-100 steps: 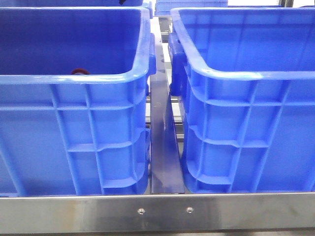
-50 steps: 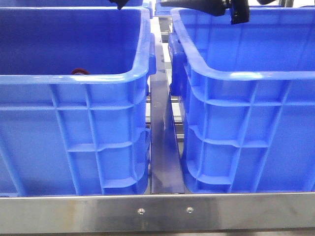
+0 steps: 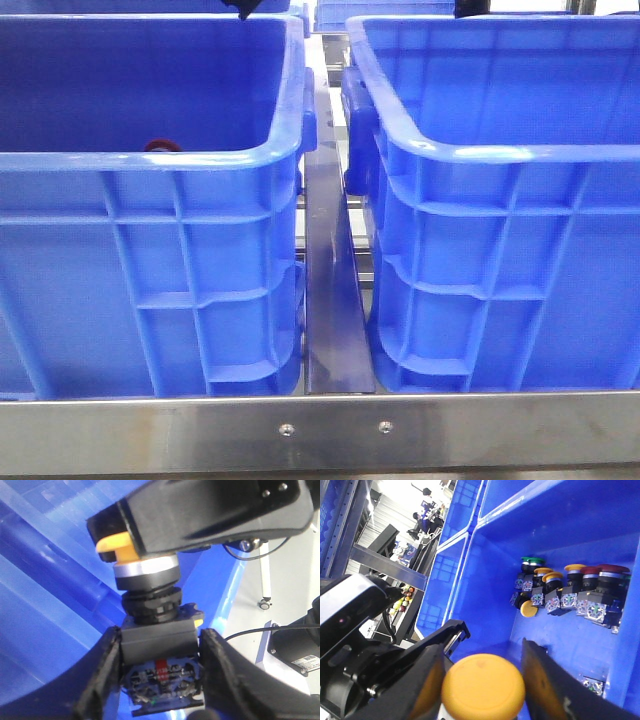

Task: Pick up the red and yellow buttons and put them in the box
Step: 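Grasp the yellow button with right gripper and open left gripper, then lower the yellow button into the empty bin, open right gripper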

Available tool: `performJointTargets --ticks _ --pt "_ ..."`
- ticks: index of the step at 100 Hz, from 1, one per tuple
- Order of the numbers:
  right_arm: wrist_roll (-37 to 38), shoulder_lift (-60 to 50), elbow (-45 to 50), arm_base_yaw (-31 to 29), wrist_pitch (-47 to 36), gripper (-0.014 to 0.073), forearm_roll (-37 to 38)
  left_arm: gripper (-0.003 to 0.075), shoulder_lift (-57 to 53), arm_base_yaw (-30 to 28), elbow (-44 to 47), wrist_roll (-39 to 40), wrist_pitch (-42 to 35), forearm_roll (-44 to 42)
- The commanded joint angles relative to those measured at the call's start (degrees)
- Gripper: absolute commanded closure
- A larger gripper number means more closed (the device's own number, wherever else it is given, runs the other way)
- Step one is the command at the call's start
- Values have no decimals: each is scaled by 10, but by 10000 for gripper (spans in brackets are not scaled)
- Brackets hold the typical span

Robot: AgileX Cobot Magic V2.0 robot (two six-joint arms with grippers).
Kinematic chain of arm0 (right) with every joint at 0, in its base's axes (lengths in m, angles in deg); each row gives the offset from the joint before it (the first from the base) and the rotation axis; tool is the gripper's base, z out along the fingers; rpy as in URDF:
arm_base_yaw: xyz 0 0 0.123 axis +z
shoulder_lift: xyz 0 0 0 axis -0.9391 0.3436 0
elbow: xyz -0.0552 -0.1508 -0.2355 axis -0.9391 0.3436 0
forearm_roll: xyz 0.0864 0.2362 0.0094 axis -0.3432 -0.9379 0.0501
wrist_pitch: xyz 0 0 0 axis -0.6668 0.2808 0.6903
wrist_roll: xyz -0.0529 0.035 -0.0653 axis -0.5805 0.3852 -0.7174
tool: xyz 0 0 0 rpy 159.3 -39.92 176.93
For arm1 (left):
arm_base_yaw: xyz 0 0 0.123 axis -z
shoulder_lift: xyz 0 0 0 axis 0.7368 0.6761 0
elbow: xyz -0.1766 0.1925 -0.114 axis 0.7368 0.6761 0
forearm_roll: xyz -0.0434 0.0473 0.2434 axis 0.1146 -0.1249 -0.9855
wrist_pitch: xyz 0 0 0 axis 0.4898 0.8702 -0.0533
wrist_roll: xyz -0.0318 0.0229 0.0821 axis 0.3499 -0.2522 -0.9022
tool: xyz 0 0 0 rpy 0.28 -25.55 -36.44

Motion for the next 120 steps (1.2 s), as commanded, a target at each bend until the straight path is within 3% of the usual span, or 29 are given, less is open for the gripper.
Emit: performJointTargets --ticks 1,9,24,31,58,77,89,98,120 --pt "-7 -12 -17 0 28 494 -59 612 -18 4 -18 -2 -6 45" --pt "-7 -12 -17 0 28 494 -59 493 -18 4 -19 -3 -6 43" --pt "-9 -12 -17 -2 27 494 -59 153 -18 4 -19 -3 -24 45" --pt "-15 -12 -17 -9 27 494 -59 79 -18 4 -19 -3 -32 45" --pt "-107 -34 -17 -111 27 494 -59 84 -18 4 -19 -3 -8 53" --pt "-338 -43 -17 -187 22 494 -59 84 -18 4 -19 -3 3 55" --pt "-499 -34 -14 -191 -28 494 -59 84 -18 4 -19 -3 6 56" --pt "-572 -22 -14 -190 -67 494 -60 84 -18 4 -19 -3 9 58" --pt "-619 31 -19 -190 -117 494 -60 84 -18 4 -19 -3 19 70"
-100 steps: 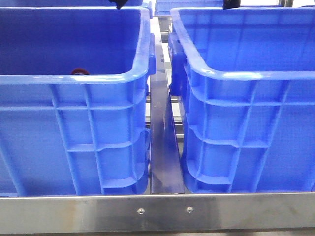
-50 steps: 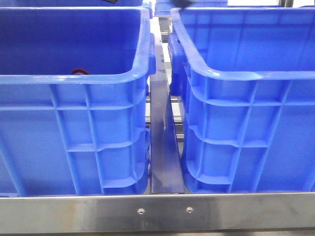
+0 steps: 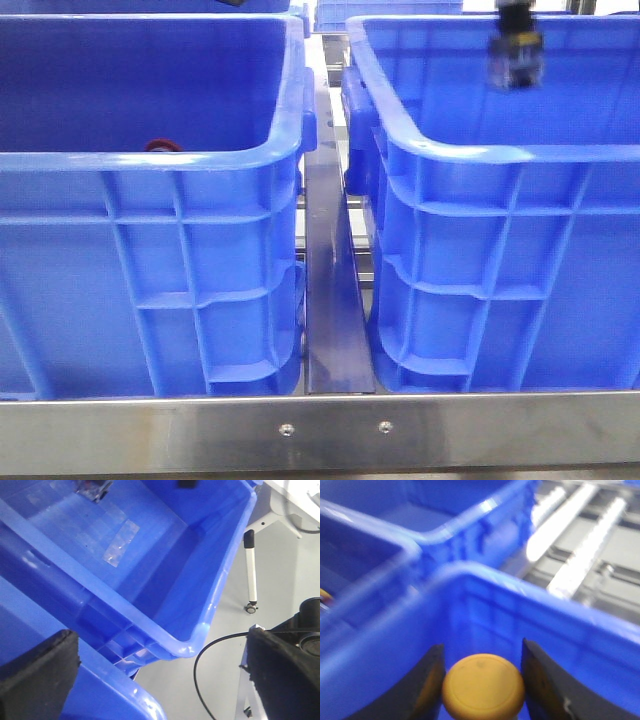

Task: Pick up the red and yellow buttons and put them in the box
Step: 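Lower the yellow button into the empty bin, open right gripper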

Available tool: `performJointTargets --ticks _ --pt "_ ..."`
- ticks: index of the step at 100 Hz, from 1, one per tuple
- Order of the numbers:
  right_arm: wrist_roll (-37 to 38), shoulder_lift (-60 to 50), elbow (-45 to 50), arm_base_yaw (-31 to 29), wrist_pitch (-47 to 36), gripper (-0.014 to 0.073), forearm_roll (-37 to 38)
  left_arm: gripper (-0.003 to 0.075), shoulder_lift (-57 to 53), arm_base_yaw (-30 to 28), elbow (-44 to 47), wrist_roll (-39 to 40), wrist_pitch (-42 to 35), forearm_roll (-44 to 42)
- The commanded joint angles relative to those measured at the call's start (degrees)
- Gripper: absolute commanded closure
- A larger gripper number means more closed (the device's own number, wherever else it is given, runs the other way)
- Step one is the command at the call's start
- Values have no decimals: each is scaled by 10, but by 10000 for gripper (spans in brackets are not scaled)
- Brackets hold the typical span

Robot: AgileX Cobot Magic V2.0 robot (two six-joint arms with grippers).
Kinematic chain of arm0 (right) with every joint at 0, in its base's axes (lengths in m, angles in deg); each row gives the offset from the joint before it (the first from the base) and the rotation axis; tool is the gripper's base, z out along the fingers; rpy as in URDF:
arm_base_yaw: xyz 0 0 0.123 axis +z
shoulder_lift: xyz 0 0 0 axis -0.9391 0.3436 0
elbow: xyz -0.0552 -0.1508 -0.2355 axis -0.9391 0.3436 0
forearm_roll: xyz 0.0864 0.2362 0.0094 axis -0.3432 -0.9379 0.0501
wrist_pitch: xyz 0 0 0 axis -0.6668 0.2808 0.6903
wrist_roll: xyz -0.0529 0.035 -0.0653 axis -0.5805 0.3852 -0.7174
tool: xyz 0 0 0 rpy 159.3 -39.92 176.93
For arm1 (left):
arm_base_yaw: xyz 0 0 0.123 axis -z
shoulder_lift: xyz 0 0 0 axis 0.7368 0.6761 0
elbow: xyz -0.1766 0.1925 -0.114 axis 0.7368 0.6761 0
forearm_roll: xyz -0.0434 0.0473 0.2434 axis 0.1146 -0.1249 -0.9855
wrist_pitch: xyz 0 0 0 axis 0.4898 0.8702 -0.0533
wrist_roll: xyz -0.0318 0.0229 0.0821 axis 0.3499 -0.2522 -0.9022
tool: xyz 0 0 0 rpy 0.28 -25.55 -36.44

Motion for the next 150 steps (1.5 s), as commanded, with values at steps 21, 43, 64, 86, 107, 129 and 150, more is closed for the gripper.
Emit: performJointTargets --ticks 21,43,64,86,107,129,150 --pt "-45 59 -49 -2 -34 494 -64 84 -18 4 -19 -3 2 52" --pt "-46 118 -100 -2 -41 494 -64 84 -18 4 -19 -3 2 52" --pt "-46 166 -129 -2 -52 494 -64 84 -18 4 -19 -3 2 52" --pt "-50 187 -130 -3 -91 494 -64 84 -18 4 -19 -3 2 54" --pt "-50 199 -130 -3 -81 494 -64 84 -18 4 -19 -3 2 55" --pt "-50 201 -130 -3 -81 356 -64 84 -18 4 -19 -3 2 55" --pt "-50 200 -130 -3 -90 209 -64 84 -18 4 -19 -3 2 55"
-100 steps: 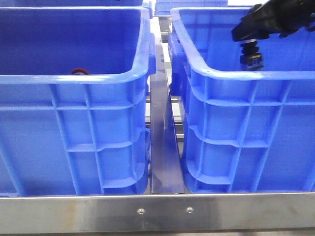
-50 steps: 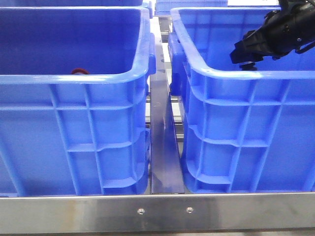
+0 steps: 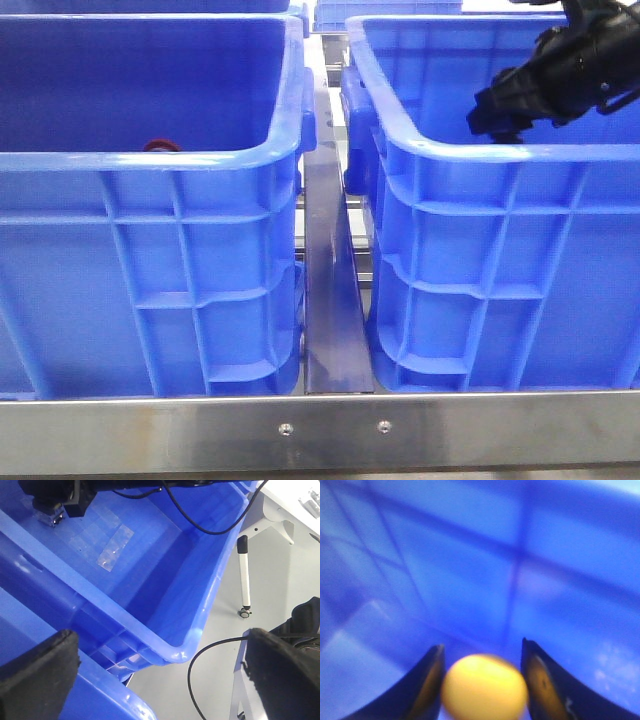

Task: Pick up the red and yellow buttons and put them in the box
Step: 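Lower the yellow button into the empty bin, open right gripper, then move left gripper back down into the button bin over a red button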

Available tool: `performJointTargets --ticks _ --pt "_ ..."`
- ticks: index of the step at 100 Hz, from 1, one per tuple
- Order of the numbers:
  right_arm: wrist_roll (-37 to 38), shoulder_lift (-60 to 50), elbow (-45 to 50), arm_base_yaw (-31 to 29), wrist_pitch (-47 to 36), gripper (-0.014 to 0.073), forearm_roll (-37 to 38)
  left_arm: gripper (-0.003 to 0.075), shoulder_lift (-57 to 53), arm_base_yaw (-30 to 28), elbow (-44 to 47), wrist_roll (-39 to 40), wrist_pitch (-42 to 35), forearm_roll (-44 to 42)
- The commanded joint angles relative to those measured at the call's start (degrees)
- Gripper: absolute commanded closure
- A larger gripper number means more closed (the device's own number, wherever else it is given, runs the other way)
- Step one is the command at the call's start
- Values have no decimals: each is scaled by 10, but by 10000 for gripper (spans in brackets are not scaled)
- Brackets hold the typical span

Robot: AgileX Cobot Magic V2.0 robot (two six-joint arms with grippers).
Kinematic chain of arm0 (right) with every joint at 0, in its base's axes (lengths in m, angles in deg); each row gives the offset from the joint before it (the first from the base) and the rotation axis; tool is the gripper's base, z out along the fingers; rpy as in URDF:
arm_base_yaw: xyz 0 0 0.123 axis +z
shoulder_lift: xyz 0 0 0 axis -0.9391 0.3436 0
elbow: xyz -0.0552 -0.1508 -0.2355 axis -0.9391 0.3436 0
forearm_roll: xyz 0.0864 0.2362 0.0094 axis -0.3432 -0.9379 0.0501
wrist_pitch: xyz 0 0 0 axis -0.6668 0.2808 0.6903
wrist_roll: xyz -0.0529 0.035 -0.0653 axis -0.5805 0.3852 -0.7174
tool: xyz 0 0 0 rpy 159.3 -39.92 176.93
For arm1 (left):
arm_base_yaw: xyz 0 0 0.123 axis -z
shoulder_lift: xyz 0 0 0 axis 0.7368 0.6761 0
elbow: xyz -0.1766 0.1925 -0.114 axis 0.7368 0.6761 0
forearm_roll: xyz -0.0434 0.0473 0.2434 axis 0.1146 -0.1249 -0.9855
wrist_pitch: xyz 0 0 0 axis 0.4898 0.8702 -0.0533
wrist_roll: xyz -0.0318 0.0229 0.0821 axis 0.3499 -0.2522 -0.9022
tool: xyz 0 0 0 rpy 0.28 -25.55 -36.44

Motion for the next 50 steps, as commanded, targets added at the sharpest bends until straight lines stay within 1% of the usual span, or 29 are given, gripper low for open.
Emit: performJointTargets --ticks 1,42,50 --pt "-7 -23 -14 -3 10 210 -45 84 -18 4 -19 -2 1 41" --pt "-6 -68 -13 -3 8 209 -45 84 -18 4 -19 -2 1 41" --pt "5 -83 -8 -3 6 209 -45 84 -18 4 -19 -2 1 41"
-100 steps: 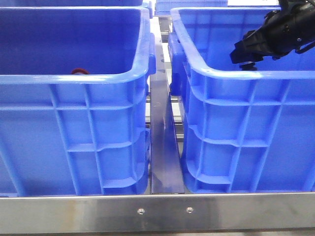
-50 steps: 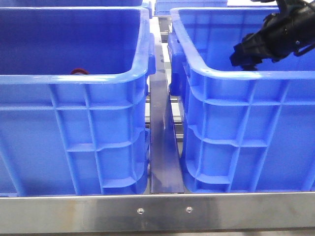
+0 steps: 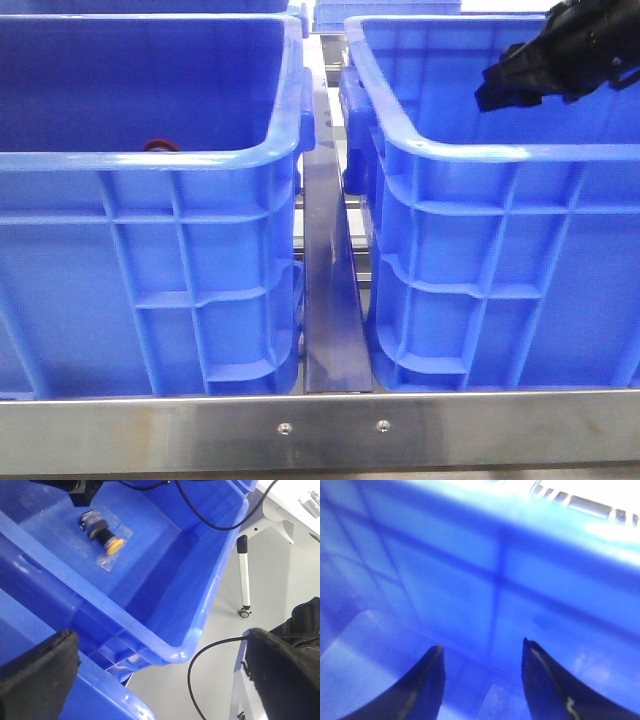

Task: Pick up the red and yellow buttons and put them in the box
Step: 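Move left gripper back down into the button bin over a red button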

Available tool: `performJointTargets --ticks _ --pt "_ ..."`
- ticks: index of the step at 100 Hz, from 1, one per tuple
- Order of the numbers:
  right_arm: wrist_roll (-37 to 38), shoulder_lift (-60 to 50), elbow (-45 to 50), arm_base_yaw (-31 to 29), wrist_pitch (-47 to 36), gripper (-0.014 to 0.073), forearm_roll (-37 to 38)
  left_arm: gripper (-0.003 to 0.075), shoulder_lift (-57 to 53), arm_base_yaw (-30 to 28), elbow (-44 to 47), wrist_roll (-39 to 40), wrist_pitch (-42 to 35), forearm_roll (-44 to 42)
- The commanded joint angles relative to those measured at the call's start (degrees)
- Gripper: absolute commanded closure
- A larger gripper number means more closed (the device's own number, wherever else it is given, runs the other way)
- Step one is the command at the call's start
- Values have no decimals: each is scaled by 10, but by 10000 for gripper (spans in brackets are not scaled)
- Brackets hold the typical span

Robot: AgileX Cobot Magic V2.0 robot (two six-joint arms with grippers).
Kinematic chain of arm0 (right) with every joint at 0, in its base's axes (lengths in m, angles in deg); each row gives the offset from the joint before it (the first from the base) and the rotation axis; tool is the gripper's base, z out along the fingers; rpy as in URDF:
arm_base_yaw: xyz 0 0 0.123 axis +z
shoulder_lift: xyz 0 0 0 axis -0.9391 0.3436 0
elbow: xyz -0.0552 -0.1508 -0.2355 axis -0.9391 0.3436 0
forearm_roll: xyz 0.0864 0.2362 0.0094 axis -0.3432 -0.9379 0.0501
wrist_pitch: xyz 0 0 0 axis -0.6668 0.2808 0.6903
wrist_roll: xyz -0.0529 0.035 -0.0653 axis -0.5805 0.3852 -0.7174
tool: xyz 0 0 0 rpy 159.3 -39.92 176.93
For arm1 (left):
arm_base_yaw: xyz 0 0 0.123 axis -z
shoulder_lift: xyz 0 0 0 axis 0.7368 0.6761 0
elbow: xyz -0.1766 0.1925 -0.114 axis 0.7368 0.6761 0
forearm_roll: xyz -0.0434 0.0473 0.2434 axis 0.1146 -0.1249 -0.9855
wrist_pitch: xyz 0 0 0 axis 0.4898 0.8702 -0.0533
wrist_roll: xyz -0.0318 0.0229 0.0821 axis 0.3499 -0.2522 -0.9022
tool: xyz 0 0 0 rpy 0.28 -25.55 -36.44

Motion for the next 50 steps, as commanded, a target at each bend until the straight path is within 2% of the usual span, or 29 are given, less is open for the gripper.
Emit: performJointTargets --ticks 1,13,29,39,50 --pt "9 -49 -7 -3 17 209 -45 84 -18 4 -19 -1 1 41" --pt "22 -99 23 -3 -2 223 -45 84 -18 2 -19 -1 -2 38" --pt "26 -177 83 -3 -25 329 -45 84 -19 -12 -26 16 -39 13" --pt "26 -227 115 -3 -26 348 -45 84 -20 -27 -49 91 -72 -68" --pt "26 -267 139 -3 -25 349 -45 84 -20 -38 -77 246 -111 -203"
